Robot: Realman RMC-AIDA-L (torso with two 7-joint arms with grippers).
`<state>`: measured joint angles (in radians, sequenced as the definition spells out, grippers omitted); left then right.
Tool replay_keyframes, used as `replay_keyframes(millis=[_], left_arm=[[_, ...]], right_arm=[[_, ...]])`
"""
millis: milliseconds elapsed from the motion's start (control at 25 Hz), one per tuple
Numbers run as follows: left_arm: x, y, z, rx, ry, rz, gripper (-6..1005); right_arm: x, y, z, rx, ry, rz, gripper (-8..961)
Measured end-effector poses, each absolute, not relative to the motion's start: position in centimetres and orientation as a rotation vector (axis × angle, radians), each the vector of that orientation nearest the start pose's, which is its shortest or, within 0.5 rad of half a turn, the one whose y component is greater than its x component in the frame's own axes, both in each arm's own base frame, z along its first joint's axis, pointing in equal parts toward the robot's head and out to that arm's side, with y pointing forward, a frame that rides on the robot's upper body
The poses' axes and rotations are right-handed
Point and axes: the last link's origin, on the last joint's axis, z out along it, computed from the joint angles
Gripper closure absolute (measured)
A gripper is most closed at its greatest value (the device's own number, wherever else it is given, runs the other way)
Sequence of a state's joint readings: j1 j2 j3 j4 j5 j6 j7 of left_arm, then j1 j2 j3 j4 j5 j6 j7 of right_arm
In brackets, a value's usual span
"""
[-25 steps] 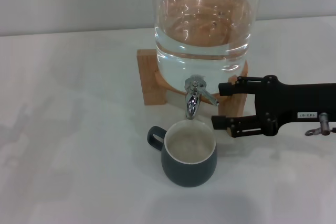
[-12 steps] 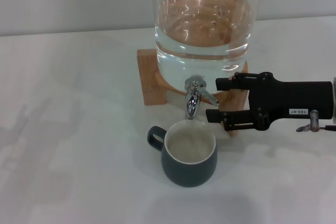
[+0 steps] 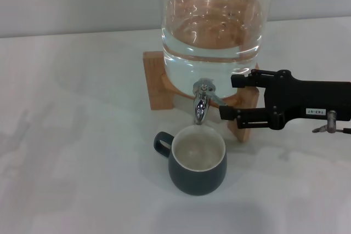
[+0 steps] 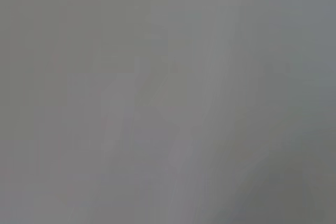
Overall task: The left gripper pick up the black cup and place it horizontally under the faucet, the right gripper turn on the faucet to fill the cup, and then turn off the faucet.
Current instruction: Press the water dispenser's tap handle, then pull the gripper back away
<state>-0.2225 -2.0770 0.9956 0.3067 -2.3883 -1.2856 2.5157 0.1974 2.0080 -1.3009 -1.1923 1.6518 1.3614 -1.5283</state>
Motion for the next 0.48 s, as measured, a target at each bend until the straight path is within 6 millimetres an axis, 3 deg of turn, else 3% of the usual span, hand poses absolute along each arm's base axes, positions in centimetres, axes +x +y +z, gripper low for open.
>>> replay_keyframes(millis=[480], left_arm=[[-36.01, 28.20, 2.84, -1.696, -0.599, -0.847, 301]], right_arm=[[21.79, 30.05, 3.54, -2.651, 0.462, 0.768, 128]])
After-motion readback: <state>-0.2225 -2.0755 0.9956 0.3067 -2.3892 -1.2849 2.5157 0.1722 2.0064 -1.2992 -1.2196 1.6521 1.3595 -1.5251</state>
